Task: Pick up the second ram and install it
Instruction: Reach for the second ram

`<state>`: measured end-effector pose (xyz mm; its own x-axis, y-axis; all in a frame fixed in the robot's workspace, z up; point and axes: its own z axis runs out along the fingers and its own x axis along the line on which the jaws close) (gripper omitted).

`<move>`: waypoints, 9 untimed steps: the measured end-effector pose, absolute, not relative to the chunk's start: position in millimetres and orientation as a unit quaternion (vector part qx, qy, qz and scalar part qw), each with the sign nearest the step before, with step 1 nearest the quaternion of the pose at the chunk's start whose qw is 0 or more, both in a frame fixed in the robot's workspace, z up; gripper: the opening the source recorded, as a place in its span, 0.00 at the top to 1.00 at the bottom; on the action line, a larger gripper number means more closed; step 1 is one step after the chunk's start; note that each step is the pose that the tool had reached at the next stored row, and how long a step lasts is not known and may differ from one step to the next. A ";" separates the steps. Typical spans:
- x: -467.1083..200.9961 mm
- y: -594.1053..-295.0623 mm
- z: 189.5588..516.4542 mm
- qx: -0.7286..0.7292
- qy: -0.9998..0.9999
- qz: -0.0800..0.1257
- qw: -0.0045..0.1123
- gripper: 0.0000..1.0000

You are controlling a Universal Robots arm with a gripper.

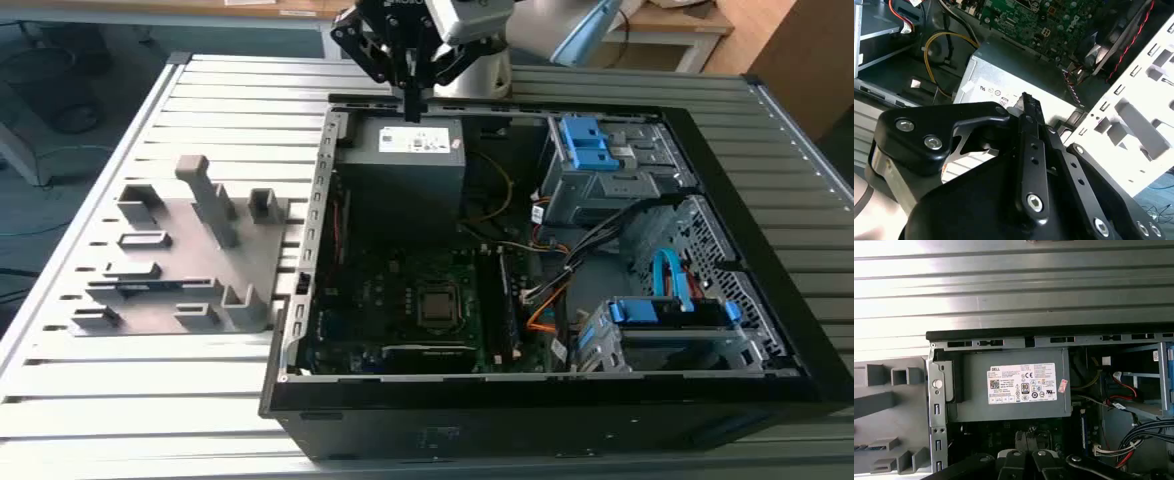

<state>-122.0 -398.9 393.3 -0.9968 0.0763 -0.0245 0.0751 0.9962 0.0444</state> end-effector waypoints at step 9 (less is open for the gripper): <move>-124.2 -399.0 393.3 0.038 0.999 0.022 0.013 0.90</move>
